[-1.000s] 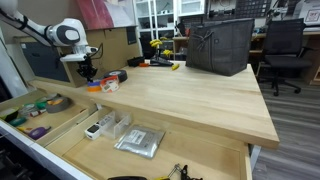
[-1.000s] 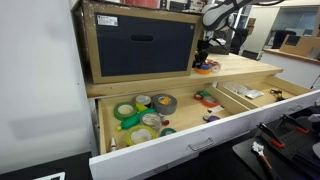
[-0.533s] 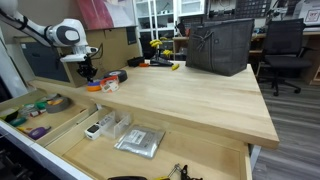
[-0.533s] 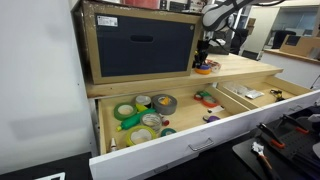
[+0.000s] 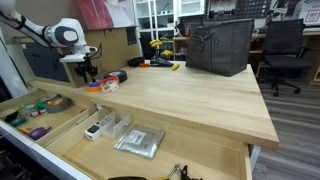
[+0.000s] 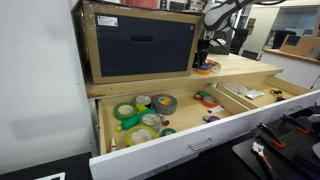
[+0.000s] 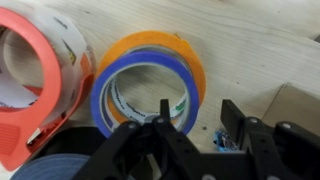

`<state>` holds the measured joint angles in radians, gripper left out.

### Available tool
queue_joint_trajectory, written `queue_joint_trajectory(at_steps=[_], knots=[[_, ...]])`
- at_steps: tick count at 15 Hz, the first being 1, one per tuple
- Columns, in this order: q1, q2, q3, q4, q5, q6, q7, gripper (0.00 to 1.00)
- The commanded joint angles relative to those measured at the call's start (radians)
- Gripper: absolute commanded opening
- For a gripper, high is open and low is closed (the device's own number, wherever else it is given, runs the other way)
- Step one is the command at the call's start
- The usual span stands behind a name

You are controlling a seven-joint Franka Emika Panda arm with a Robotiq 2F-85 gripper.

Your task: Take the white tape and blue tape out of the drawer

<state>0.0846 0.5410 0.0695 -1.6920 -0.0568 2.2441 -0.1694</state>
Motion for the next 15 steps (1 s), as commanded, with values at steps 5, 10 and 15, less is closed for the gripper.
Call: queue_joint_trajectory(at_steps=[5,10,15], knots=[[-0.009,-0.238,0.019,-0.168,0.014,-0.021,0.005,1.00],[0.002,-0.332,0.025,-0.253,0.009,-0.029,0.015,1.00],[0.028,-0.402,0.040,-0.361,-0.001,0.003,0.065,1.00]])
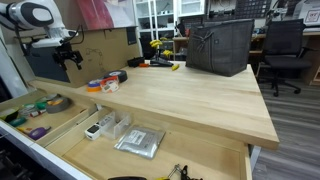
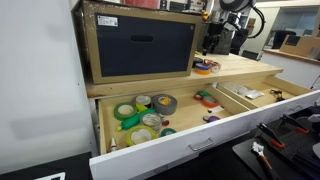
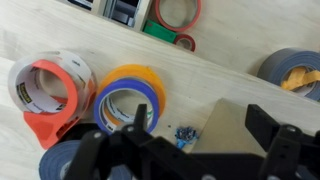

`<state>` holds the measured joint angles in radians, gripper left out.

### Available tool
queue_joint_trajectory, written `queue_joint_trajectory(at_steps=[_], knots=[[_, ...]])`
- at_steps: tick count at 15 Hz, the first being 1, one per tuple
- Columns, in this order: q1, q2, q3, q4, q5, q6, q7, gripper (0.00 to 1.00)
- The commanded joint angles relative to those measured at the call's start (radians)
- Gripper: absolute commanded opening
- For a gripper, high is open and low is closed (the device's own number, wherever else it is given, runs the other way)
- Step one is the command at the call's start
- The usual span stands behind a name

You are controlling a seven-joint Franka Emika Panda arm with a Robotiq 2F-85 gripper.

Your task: Take the white tape and blue tape out of the drawer

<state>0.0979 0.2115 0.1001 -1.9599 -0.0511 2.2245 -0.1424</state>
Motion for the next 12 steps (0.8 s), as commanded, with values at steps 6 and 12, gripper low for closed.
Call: queue_joint_trajectory(at_steps=[6,12], knots=[[0.058,-0.167,0.029,-0.228,-0.049,0.075,0.193,1.00],[0.092,-0.238,0.065,-0.355,-0.032,0.157,0.427,1.00]])
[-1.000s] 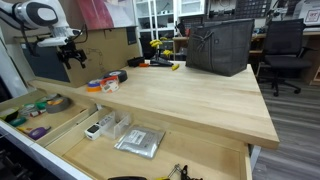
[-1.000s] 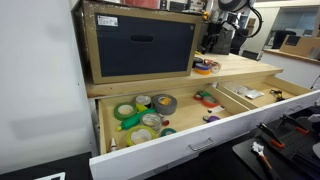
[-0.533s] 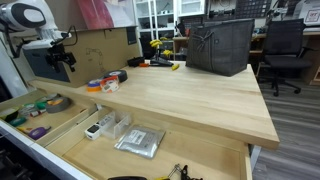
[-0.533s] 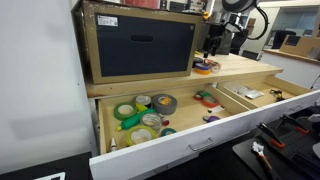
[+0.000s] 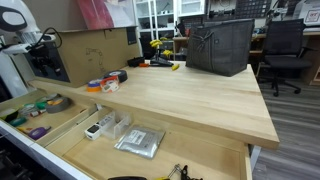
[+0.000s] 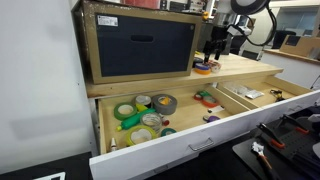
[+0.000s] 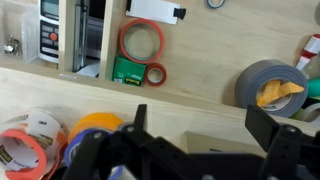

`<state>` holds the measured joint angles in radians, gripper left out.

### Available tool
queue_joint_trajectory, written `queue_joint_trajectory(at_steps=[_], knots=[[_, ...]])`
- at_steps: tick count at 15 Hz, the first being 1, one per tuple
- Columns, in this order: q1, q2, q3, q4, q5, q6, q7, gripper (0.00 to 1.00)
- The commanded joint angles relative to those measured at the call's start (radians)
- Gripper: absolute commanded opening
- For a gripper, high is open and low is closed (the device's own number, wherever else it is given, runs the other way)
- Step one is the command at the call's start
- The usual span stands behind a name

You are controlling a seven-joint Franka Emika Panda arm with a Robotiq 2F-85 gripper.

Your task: Take the white tape and blue tape out of the drawer

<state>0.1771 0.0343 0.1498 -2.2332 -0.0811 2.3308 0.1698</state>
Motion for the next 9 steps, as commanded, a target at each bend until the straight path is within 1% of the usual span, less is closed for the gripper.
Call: queue_joint_trajectory(at_steps=[1,4,7,8,9], knots=[[0.018,-0.068,0.023,-0.097,0.001,0.052,0.158,1.00],[0.030,-0.087,0.045,-0.134,-0.001,0.066,0.248,1.00],[0.039,-0.109,0.066,-0.150,0.022,0.027,0.300,1.00],[0.040,-0.112,0.070,-0.151,0.026,0.013,0.331,1.00],[0.040,-0.113,0.074,-0.146,0.019,-0.025,0.377,1.00]])
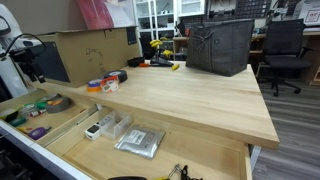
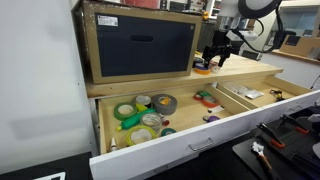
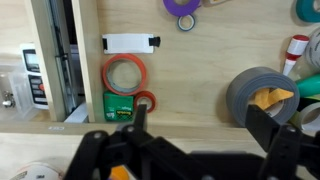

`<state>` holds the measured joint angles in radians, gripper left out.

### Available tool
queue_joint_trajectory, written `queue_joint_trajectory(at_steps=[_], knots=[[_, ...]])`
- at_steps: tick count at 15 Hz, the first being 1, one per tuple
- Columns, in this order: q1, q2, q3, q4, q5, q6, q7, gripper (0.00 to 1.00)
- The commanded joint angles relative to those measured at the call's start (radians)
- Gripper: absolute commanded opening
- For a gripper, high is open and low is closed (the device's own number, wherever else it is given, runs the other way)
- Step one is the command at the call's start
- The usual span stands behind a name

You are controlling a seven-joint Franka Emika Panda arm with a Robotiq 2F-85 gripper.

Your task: Take the white tape and blue tape out of the drawer

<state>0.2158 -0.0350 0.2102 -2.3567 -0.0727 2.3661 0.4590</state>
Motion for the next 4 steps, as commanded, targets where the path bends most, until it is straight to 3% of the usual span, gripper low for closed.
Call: queue_joint_trajectory(at_steps=[1,4], knots=[[-0.003,-0.006,0.009,-0.003,0.002,-0.016,0.028,1.00],[-0.003,-0.006,0.011,-0.003,0.001,-0.021,0.036,1.00]])
